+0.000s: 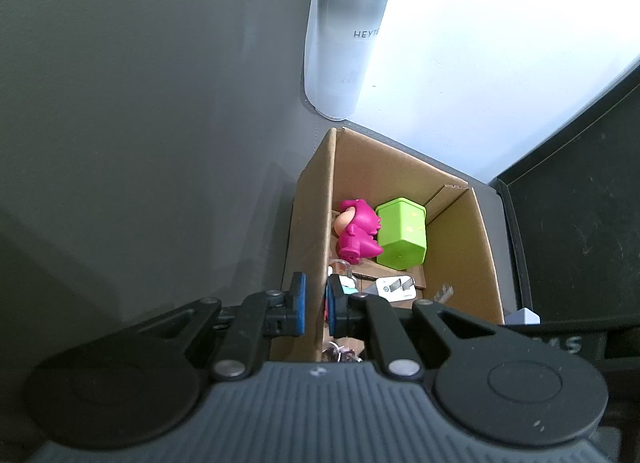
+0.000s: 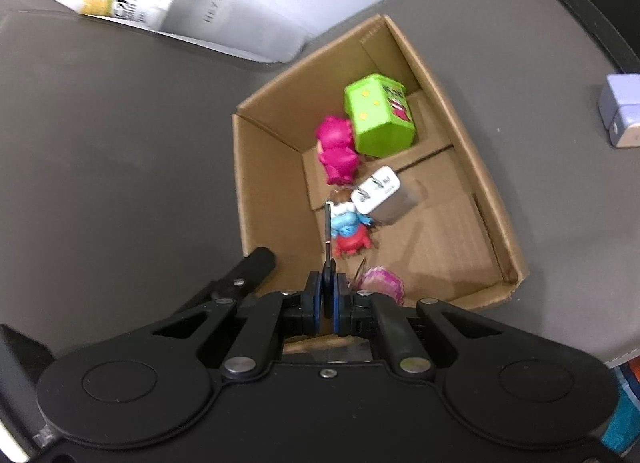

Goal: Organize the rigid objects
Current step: 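Carry the key bunch into the box and open the right tool, then move the right tool to the lavender toy chair on the seat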

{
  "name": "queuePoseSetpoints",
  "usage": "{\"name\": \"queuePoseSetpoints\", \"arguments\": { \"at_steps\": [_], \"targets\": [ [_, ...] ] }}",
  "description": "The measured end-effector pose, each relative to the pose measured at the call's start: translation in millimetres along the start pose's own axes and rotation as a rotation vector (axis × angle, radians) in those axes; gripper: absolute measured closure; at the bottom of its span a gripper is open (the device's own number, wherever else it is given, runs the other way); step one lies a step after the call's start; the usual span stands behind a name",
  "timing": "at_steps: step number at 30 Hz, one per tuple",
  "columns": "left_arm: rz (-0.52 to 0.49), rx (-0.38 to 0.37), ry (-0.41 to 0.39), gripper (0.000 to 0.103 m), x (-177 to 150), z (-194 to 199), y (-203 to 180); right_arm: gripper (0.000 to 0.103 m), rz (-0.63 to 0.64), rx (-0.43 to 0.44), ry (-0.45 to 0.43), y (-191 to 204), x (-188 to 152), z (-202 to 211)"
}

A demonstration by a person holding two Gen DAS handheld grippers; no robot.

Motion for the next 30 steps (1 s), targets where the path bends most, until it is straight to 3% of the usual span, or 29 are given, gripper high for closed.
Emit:
{"name": "queuePoseSetpoints", "arguments": {
  "at_steps": [7, 16, 19, 30],
  "targets": [
    [-0.003, 0.000, -0.001, 0.094, 0, 0, -1, 0.093, -0.025, -0.012, 0.037, -7, -3, -9],
    [-0.009, 0.003, -0.002, 0.094, 0, 0, -2, 0.091, 0.012, 0.009, 0.001, 0, 4, 13],
    [-0.018, 0.011, -0.005, 0.094, -1, 1, -4, 0.075, 0.043, -0.001, -0.032, 0, 9, 26],
    [-0.044, 0.039, -0.018, 0.094, -3, 0, -8, 0.053, 0.125, -0.038, -0.154, -11, 31, 76]
  ]
}}
Point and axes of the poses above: each gripper's, at about its wrist camera, not at the fingertips, and z roughly against the way its jaws point, y to its left, x to its top, the point moved 7 cm from there along -z, roughly the way its jaws point, and after that the axes turned 4 degrees about x, right-handed, at the moved point
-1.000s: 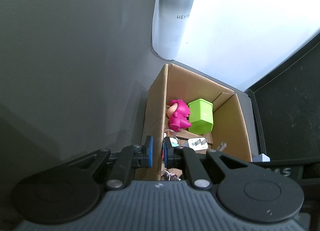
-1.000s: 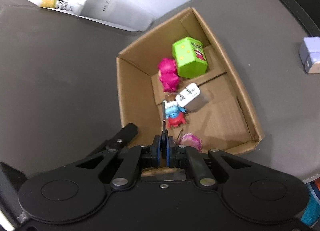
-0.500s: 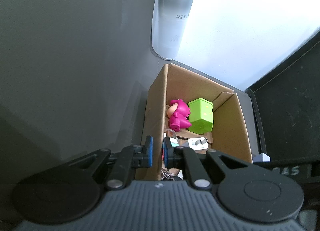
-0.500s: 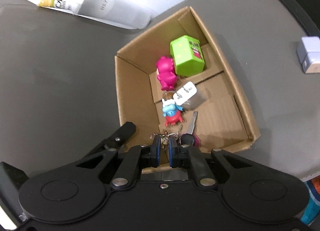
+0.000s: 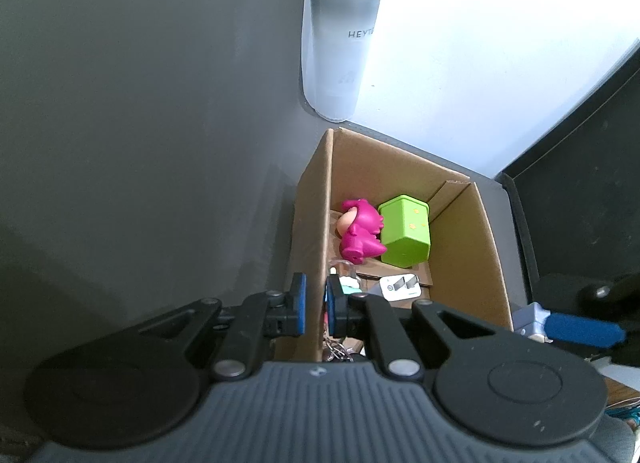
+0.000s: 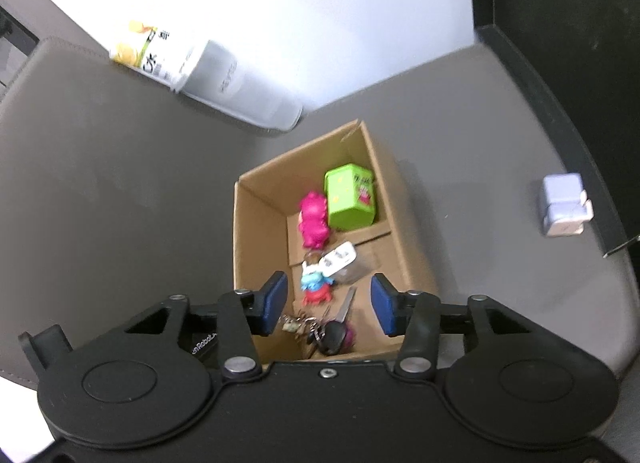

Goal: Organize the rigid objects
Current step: 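Move the right tool to the lavender toy chair on the seat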

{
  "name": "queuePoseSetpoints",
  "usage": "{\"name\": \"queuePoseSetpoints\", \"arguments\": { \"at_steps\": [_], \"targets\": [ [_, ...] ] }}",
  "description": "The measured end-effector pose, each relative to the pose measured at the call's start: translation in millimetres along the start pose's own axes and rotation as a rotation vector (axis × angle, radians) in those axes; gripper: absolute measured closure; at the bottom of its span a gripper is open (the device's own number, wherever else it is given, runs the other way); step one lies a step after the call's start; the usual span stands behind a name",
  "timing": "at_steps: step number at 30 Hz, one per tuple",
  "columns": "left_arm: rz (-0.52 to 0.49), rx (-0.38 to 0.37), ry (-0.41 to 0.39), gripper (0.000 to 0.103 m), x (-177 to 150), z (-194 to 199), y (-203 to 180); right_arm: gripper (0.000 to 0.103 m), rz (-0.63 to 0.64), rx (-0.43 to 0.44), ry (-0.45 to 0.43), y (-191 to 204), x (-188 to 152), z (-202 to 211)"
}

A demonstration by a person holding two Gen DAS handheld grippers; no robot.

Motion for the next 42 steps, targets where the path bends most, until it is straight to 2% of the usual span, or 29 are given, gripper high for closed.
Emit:
{"name": "queuePoseSetpoints", "arguments": {
  "at_steps": [5, 6, 10, 15, 19, 25, 42],
  "targets": [
    [0.010, 0.002, 0.006, 0.094, 1, -1, 0, 0.044, -0.054, 0.049, -0.011, -12, 7, 13],
    [0.010, 0.003, 0.006, 0.094, 1, -1, 0, 0.039, -0.057, 0.050, -0.018, -14, 8, 16],
    [-0.005, 0.016, -0.001, 0.094, 0, -1, -2, 0.025, -0.049, 0.029, -0.058, -25, 13, 31],
    [-0.014, 0.025, -0.005, 0.094, -1, -2, -3, 0.013, -0.047, -0.028, -0.099, -49, 20, 43],
    [-0.027, 0.038, -0.010, 0.094, -1, -4, -5, 0.009, -0.089, -0.066, -0.119, -75, 24, 48],
    [-0.052, 0.056, -0.015, 0.094, -2, -6, -7, 0.008, -0.118, -0.131, -0.131, -105, 26, 48],
    [-0.088, 0.087, -0.029, 0.094, -5, -10, -11, 0.008, -0.078, -0.257, -0.106, -136, 25, 17]
  ]
}}
Point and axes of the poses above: each gripper's, at about its wrist camera, not at the fingertips, and z roughly against the way its jaws point, y to its left, x to its top, the point moved 7 cm from there along -z, roughly the way its jaws point, and after that the axes turned 4 degrees about x, right-handed, at the moved point
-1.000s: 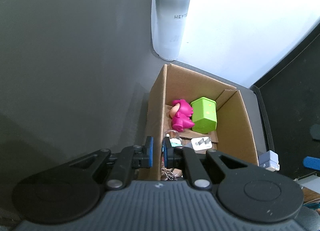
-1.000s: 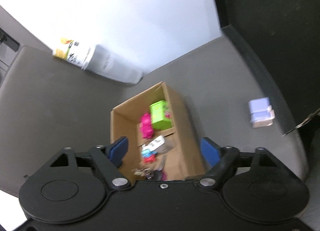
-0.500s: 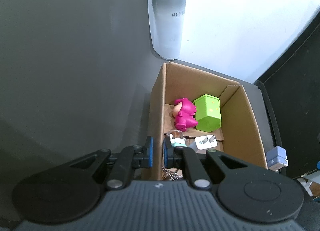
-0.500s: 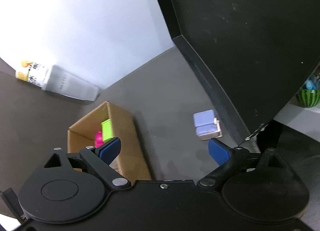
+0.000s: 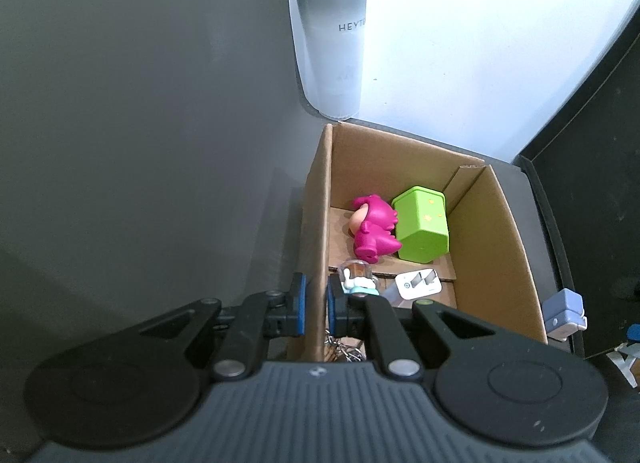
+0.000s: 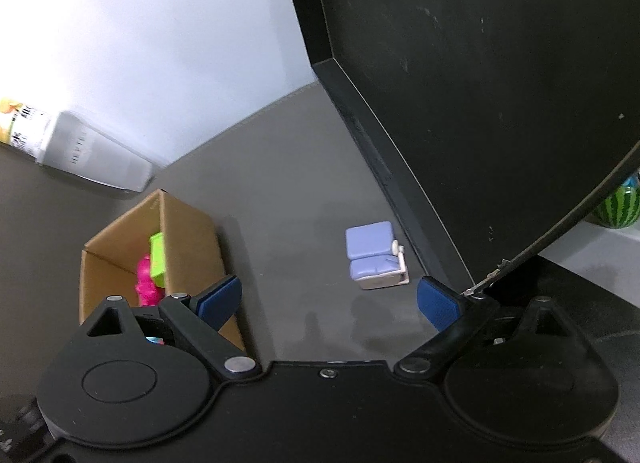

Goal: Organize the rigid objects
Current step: 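Move the right tool to the lavender toy chair on the seat, then close the right tool on the lavender chair and lift it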

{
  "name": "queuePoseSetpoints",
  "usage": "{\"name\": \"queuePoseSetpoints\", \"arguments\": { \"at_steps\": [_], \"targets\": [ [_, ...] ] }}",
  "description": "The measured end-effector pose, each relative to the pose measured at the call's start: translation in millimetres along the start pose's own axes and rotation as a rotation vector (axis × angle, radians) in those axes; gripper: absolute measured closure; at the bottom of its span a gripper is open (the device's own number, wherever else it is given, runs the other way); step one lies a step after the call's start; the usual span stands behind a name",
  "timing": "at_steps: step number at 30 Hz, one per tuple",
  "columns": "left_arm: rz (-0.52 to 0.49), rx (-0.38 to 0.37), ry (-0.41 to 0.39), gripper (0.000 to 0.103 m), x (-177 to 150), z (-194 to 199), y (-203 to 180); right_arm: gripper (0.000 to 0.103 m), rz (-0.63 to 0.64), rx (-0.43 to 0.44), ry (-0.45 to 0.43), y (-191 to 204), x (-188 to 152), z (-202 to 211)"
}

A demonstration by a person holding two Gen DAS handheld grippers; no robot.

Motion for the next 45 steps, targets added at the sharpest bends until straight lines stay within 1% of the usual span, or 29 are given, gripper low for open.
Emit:
{"name": "queuePoseSetpoints", "arguments": {
  "at_steps": [4, 8, 13, 14, 16, 18, 20, 23, 24, 26, 27, 28, 29, 31, 36, 45],
  "targets": [
    [-0.002, 0.000, 0.000, 0.094, 0, 0, 0, 0.008, 0.007, -0.044, -0.011, -8, 0, -13],
    [-0.002, 0.001, 0.000, 0.094, -1, 0, 0, 0.009, 0.047, -0.101, -0.032, -13, 0, -26],
    [-0.002, 0.001, 0.000, 0.094, -1, 0, 0, 0.010, 0.062, -0.128, -0.021, -12, -7, -39],
    [-0.002, 0.001, -0.001, 0.094, -1, -1, 0, 0.011, 0.059, -0.134, -0.020, -12, -8, -41],
    [-0.002, 0.002, -0.001, 0.094, -1, -1, 0, 0.018, 0.044, -0.151, -0.031, -13, -10, -45],
    [-0.003, 0.004, -0.002, 0.094, -1, -1, 0, 0.021, 0.026, -0.191, -0.060, -12, -11, -49],
    [-0.001, 0.001, 0.000, 0.094, -1, -1, 1, 0.021, 0.045, -0.240, -0.096, -9, -13, -52],
    [0.001, -0.001, 0.000, 0.094, -1, -1, 1, 0.021, 0.081, -0.290, -0.141, -3, -19, -57],
    [0.001, -0.002, -0.001, 0.094, -1, -1, 1, 0.025, 0.087, -0.304, -0.152, -2, -21, -58],
    [0.000, -0.002, -0.002, 0.094, -1, -1, 1, 0.034, 0.087, -0.311, -0.164, -4, -23, -59],
    [0.001, -0.002, -0.002, 0.094, -1, -1, 1, 0.046, 0.087, -0.308, -0.164, -4, -25, -61],
    [0.002, -0.003, -0.001, 0.094, -1, -1, 1, 0.053, 0.090, -0.313, -0.162, -4, -27, -63],
    [0.002, -0.003, -0.001, 0.094, -1, -1, 1, 0.058, 0.098, -0.316, -0.164, -4, -29, -64],
    [0.002, -0.003, -0.001, 0.094, -1, -1, 1, 0.059, 0.110, -0.300, -0.183, -4, -32, -63],
    [0.002, -0.003, -0.001, 0.094, 0, -1, 1, 0.060, 0.154, -0.307, -0.217, 0, -42, -55],
    [0.002, -0.003, -0.001, 0.093, 0, -1, 1, 0.061, 0.162, -0.276, -0.208, 5, -47, -51]
  ]
}}
Point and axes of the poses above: each gripper's, at about its wrist camera, not at the fingertips, and z roughly against the way its jaws point, y to its left, x to its top, the point moved 7 cm from there along -z, roughly the way its jaws point, and after that the axes turned 4 degrees about x, right-handed, at the moved point
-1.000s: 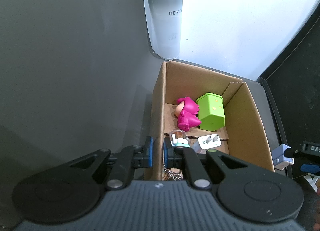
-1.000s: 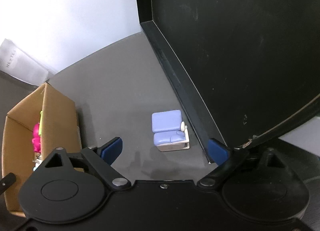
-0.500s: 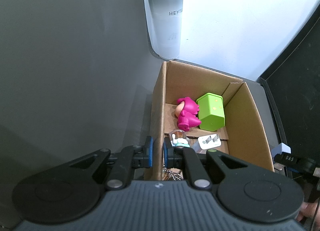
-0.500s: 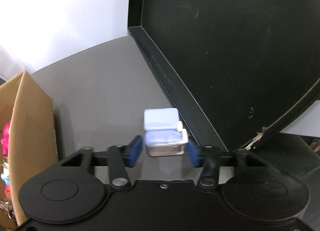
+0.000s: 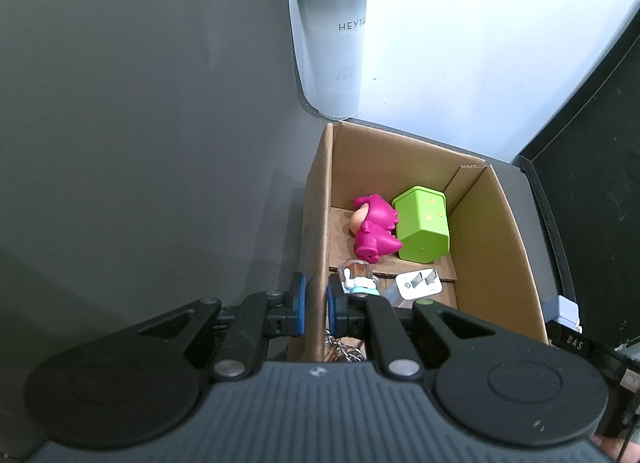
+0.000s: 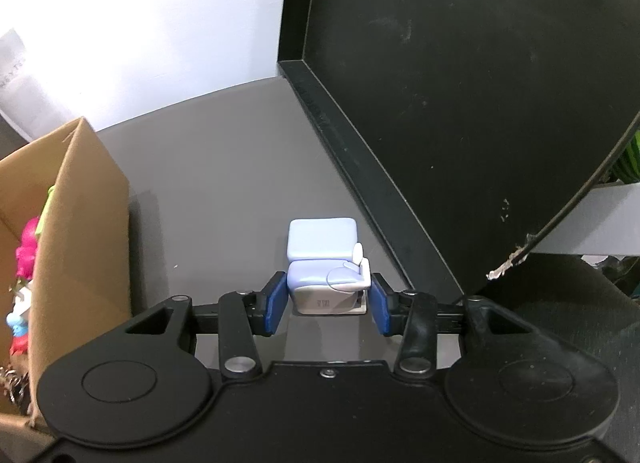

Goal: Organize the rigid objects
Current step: 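Close the right tool on the lavender chair and lift it, then carry the lavender chair into the box and open the right tool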

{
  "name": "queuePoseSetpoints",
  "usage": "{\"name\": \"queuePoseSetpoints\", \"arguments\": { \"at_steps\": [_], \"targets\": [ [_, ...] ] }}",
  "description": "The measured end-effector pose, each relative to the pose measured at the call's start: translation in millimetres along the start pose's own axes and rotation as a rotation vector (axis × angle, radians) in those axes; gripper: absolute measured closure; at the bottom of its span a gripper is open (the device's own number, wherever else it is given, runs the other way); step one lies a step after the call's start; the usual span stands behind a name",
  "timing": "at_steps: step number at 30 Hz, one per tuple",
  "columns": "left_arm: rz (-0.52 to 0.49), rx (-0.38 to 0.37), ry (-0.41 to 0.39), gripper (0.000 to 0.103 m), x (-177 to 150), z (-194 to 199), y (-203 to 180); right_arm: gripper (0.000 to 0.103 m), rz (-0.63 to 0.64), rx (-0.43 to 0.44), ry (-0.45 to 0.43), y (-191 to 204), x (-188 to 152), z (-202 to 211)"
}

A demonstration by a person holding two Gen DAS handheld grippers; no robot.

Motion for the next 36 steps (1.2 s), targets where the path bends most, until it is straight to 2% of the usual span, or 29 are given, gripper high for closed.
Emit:
{"name": "queuePoseSetpoints", "arguments": {
  "at_steps": [8, 11, 13, 17, 25, 27, 28, 29, 30, 36],
  "targets": [
    [0.000, -0.001, 0.000, 0.093, 0, 0, 0, 0.060, -0.019, 0.025, 0.041, -1, -6, 7],
    [0.002, -0.001, 0.000, 0.093, 0, 0, 0, 0.058, -0.001, 0.026, 0.046, 2, -5, 6],
    [0.003, -0.001, 0.000, 0.093, 0, -1, 0, 0.049, 0.014, 0.041, 0.050, 5, -5, 4],
    [0.003, -0.002, 0.001, 0.093, -1, -1, 0, 0.047, 0.047, 0.032, 0.058, 7, 2, -8],
    [0.003, -0.002, 0.000, 0.093, -1, -1, 0, 0.044, 0.033, 0.010, 0.073, 4, 10, -25],
    [0.004, -0.002, 0.001, 0.093, -1, -1, 0, 0.044, 0.029, 0.009, 0.079, 4, 11, -28],
    [0.005, -0.003, 0.001, 0.093, -1, -1, 0, 0.048, 0.022, 0.011, 0.080, 4, 11, -29],
    [0.006, -0.003, 0.002, 0.093, -1, -1, 0, 0.057, 0.016, 0.018, 0.080, 4, 12, -30],
    [0.005, -0.003, 0.002, 0.093, -1, -1, 0, 0.059, 0.013, 0.021, 0.086, 3, 13, -31],
    [0.007, -0.004, 0.001, 0.093, -1, -1, 0, 0.060, -0.010, 0.062, 0.113, -1, 20, -24]
  ]
}}
Point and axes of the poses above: each gripper's, at about its wrist camera, not at the fingertips, and z roughly against the way its jaws point, y to its left, x to its top, the point moved 7 cm from there along -z, roughly the way its jaws point, and after that the axes turned 4 degrees about x, right-handed, at the moved point
